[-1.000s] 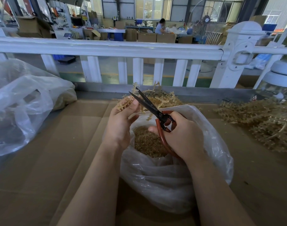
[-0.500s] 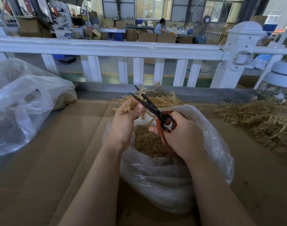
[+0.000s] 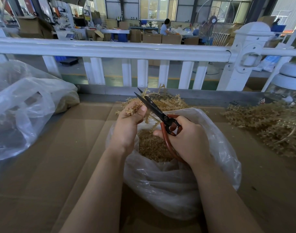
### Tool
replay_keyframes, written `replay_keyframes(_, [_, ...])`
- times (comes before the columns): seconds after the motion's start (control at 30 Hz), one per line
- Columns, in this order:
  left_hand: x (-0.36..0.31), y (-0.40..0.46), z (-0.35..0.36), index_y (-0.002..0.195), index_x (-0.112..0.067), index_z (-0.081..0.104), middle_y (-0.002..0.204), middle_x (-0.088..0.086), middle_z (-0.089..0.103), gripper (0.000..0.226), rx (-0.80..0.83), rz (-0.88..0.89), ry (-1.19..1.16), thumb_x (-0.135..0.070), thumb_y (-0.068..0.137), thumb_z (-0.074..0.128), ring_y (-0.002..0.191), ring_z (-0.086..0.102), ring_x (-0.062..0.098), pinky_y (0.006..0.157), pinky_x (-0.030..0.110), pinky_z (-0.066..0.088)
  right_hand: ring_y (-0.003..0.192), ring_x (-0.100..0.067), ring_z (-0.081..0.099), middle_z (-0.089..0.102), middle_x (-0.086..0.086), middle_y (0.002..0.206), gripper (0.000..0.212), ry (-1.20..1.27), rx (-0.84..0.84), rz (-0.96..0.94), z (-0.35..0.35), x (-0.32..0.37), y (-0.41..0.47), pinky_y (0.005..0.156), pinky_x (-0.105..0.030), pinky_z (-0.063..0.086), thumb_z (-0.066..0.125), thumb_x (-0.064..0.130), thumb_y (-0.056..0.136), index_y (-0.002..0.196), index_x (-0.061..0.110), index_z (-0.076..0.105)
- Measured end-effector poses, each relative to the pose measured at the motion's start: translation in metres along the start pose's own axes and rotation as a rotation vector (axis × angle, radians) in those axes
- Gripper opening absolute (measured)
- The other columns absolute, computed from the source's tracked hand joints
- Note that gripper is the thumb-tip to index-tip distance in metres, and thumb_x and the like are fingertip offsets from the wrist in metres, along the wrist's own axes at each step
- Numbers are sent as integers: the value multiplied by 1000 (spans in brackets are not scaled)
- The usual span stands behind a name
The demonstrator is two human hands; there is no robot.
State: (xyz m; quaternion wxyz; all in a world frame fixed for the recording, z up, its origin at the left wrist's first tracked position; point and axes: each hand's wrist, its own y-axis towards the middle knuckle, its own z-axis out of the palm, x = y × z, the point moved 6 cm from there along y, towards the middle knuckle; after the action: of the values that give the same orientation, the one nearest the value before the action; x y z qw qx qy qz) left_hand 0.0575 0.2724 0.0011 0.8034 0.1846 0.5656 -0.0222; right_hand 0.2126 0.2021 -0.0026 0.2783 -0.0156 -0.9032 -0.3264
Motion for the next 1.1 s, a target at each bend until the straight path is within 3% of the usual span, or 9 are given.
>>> replay_keyframes(0.1, [0,0,0,94,-19,69,85,-7,72,14,-12,-9,1,-11,96,58,83,66,10,80,22,49,72,-8,67,73,11,83,78,-1,15,7,2,-2,0,66,-29,58,51,86,67,96,17,72])
replay_keyframes(0.23, [-1,-1,-3,79,-14,65,70,-4,64,19,-81,-8,-47,-13,96,58,69,60,13,71,25,52,73,-1,64,71,17,86,71,-2,34,9,4,-2,-1,64,-12,50,51,86,68,98,24,71])
replay_keyframes(0.37, [2,0,-14,84,-13,64,67,-3,59,12,-224,-80,-145,-16,95,62,62,53,11,58,19,49,73,2,64,70,20,82,58,46,40,37,5,-5,-1,62,-15,52,60,82,69,94,30,70])
replay_keyframes(0.5, [3,0,-12,86,-13,70,66,-3,59,11,-183,-106,-170,-16,94,63,60,51,9,59,20,47,74,4,65,69,22,80,64,120,65,85,8,-8,0,62,-15,53,57,86,65,92,30,71])
replay_keyframes(0.6, [3,-2,-12,81,-13,67,68,0,60,12,-213,-114,-177,-16,93,64,59,53,11,58,20,49,80,2,67,70,21,78,52,283,85,158,10,-12,2,68,-21,57,64,82,64,87,36,69])
replay_keyframes(0.7, [6,-1,-19,79,-13,65,66,-2,64,14,-280,-155,-213,-20,91,67,59,59,9,59,20,53,68,-5,67,69,17,70,43,420,65,224,10,-16,3,62,-28,55,67,76,62,76,35,67])
replay_keyframes(0.93, [11,-3,0,83,-14,69,73,0,70,18,-97,-198,-122,-29,75,73,67,68,10,58,20,54,66,-23,65,69,-5,68,32,727,63,357,11,-17,3,64,-41,52,84,41,79,85,11,75])
replay_keyframes(1.03, [15,-4,9,88,-11,69,75,2,71,25,-43,-217,-136,-29,71,75,68,69,11,60,21,55,88,-33,74,77,-11,88,22,833,97,406,14,-16,4,86,-53,58,83,25,83,95,8,78])
replay_keyframes(1.1, [17,-5,14,88,-12,68,74,1,71,25,-10,-229,-126,-29,70,75,69,69,11,63,22,56,93,-34,74,77,-13,92,16,862,101,423,14,-17,4,90,-53,58,81,15,84,98,7,78])
